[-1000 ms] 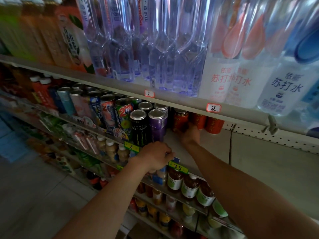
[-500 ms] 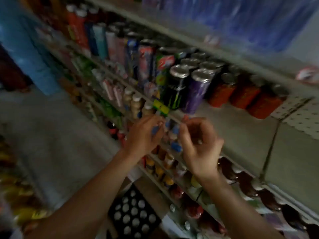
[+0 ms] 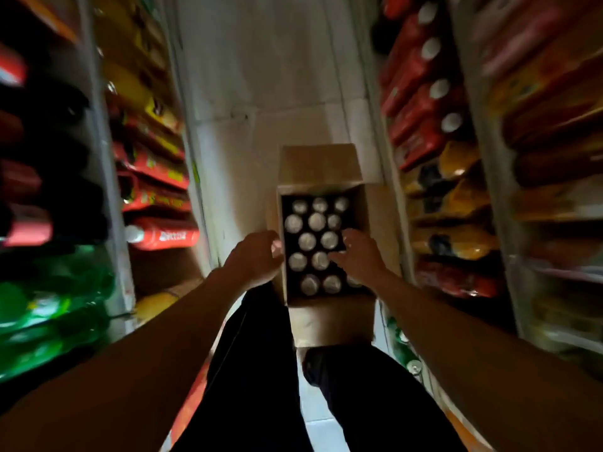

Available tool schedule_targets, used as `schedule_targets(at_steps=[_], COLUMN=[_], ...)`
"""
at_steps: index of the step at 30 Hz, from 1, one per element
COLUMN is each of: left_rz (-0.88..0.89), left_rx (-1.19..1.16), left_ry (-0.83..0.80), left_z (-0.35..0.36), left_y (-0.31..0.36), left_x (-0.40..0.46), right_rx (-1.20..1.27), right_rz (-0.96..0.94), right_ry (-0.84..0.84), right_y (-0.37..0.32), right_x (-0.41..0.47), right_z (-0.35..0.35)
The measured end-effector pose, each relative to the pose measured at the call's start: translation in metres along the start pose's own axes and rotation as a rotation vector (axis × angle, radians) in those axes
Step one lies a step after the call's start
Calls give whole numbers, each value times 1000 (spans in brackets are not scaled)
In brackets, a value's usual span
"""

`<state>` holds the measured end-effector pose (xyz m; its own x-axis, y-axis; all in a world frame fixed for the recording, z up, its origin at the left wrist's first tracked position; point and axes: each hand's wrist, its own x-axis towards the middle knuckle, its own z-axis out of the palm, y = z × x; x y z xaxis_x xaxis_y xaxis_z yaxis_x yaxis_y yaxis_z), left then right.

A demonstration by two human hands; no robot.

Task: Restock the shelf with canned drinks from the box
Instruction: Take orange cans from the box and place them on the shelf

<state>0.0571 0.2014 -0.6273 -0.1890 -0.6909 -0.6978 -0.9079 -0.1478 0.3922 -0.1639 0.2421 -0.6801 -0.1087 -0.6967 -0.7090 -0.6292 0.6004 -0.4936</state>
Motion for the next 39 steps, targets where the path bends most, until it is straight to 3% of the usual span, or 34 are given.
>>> schedule_targets(at_steps=[9, 21, 25, 29, 35, 39], left_rz=[79, 92, 124, 355, 674, 860], left_rx=[-173, -221, -176, -146, -198, -421], left_ry=[11, -2, 10, -15, -3, -44], left_z=[66, 82, 67, 15, -119, -169], left_y=[-55, -49, -27, 35, 189, 289], left_x=[107, 120, 114, 79, -50, -156], right_rx=[-247, -234, -73, 159, 370, 609], right_rz=[-50, -136, -114, -209, -308, -369], right_ry=[1, 3, 156, 246, 445, 577], right_y=[35, 55, 26, -15, -113, -148], right_x=[190, 201, 148, 46, -165, -286], right_z=[103, 105, 59, -36, -209, -274])
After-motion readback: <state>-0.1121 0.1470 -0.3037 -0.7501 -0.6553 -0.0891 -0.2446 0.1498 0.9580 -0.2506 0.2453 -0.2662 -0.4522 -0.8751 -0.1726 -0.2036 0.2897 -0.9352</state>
